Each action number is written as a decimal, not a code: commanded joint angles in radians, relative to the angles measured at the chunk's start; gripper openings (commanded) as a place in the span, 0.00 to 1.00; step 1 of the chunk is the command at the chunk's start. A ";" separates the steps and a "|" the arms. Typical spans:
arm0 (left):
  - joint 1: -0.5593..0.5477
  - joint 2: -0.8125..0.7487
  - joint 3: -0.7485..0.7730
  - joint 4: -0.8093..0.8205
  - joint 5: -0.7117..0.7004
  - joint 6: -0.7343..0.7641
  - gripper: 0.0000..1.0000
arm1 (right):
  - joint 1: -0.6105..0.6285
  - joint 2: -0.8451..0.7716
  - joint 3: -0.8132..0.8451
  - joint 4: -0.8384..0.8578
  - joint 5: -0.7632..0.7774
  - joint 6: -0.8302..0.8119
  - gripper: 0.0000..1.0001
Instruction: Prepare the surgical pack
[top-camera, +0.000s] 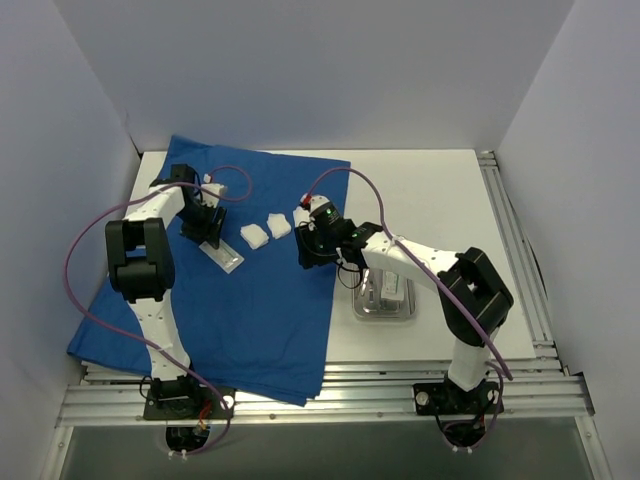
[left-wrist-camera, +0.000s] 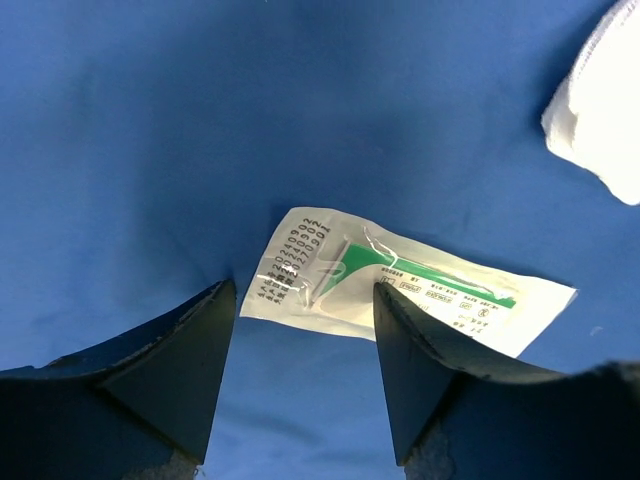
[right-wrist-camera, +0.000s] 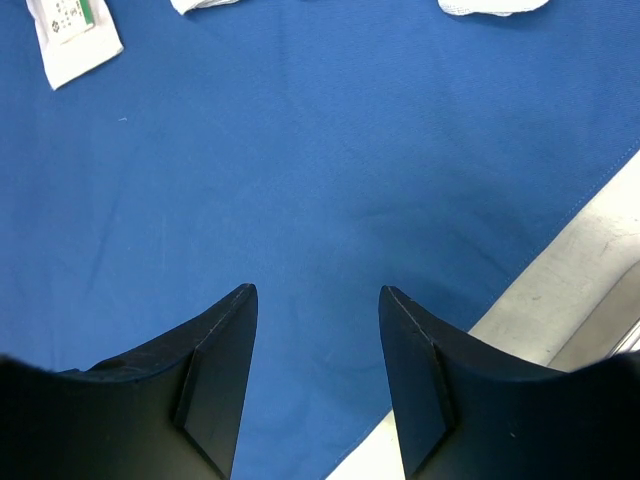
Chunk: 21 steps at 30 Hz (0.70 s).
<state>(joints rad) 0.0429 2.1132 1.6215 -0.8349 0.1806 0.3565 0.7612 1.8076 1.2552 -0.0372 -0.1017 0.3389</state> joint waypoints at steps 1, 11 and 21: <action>0.005 -0.050 -0.002 0.060 -0.012 0.035 0.67 | 0.003 -0.005 0.032 -0.013 0.019 0.000 0.48; 0.003 0.031 -0.005 0.019 0.112 0.082 0.67 | 0.004 -0.002 0.027 -0.026 0.033 0.005 0.48; 0.005 -0.015 -0.041 -0.041 0.256 0.159 0.33 | 0.006 0.030 0.026 0.028 -0.026 0.022 0.48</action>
<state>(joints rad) 0.0551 2.1208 1.6100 -0.8272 0.3153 0.4770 0.7612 1.8160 1.2552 -0.0364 -0.0986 0.3447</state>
